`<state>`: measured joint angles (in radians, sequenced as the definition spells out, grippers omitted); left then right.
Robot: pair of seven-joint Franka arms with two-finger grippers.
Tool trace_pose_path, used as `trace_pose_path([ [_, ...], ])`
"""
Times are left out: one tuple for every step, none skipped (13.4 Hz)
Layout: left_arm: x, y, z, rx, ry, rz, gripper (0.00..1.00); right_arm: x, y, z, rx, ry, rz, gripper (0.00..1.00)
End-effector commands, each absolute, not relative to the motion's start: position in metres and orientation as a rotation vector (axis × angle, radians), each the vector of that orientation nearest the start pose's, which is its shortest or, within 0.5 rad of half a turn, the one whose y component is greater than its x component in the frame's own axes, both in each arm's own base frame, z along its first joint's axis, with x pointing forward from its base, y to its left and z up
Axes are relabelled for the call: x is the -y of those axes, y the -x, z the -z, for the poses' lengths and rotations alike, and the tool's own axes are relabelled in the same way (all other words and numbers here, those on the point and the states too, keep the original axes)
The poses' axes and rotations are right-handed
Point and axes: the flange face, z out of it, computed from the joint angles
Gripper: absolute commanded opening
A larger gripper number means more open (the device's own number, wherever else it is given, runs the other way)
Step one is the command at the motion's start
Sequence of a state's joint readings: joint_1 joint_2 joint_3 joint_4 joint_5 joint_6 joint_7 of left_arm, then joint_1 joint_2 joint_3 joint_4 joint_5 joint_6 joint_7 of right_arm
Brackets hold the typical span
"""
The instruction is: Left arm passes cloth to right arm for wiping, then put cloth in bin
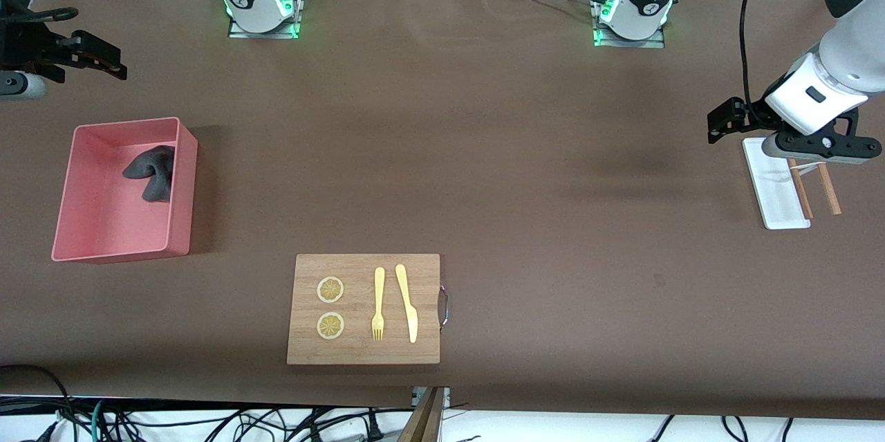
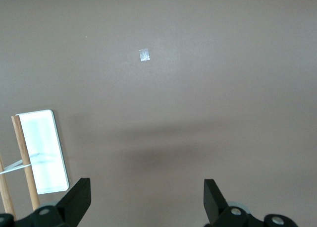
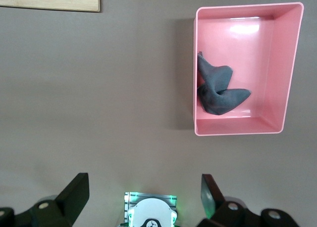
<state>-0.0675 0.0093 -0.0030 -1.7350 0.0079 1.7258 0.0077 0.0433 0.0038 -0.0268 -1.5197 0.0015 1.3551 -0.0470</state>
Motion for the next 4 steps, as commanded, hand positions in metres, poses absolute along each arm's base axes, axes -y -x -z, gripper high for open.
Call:
trace_pose_path([
  [0.0407, -0.5652, -0.5598, -0.15, 3.1, -0.012, 1.0, -0.0091, -0.527, -0.6367, 0.12, 3.137, -0.251, 1.0],
  [0.0416, -0.5651, -0.5598, -0.152, 3.1, -0.012, 1.0, -0.0091, -0.5276, -0.636, 0.123, 3.136, -0.251, 1.0],
  [0.0425, -0.565, -0.5598, -0.154, 3.1, -0.012, 1.0, -0.0091, -0.5276, -0.636, 0.12, 3.137, -0.251, 1.0],
  [0.0416, -0.5651, -0.5598, -0.152, 3.1, -0.012, 1.0, -0.0091, -0.5277, -0.635, 0.123, 3.136, -0.258, 1.0],
])
